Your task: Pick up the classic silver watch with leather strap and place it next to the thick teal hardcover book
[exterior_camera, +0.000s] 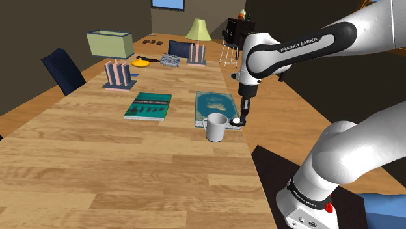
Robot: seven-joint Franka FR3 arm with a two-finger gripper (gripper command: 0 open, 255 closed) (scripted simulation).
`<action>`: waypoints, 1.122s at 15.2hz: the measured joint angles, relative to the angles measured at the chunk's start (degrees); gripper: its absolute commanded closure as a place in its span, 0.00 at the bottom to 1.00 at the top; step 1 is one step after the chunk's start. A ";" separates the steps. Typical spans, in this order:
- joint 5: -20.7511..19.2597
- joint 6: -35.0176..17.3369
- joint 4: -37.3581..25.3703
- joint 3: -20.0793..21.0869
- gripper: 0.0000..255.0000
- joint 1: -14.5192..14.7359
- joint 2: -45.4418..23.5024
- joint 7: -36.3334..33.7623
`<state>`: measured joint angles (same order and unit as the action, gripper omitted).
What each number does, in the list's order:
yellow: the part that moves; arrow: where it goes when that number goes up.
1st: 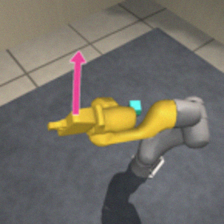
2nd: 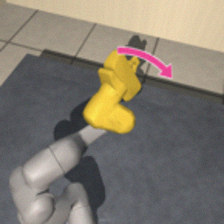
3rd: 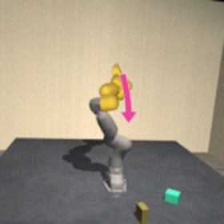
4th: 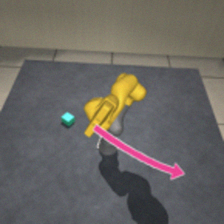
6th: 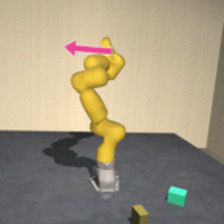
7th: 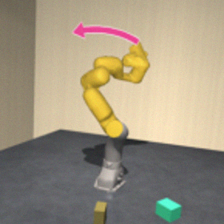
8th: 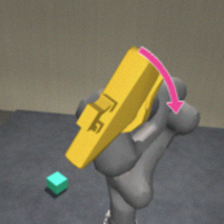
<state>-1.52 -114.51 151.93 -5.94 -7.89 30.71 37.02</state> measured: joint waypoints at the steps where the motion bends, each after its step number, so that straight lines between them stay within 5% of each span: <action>1: -0.01 -0.88 0.54 -0.04 1.00 0.00 -0.34 0.04; 14: -0.03 -8.18 4.28 -0.46 1.00 0.03 -3.87 0.38; 15: -0.03 -8.19 4.28 -0.46 0.00 0.03 -3.87 0.38; 17: 0.28 -7.33 4.35 -0.30 0.00 0.18 -3.80 0.39</action>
<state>-1.24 -121.84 156.29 -6.25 -7.70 26.91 37.41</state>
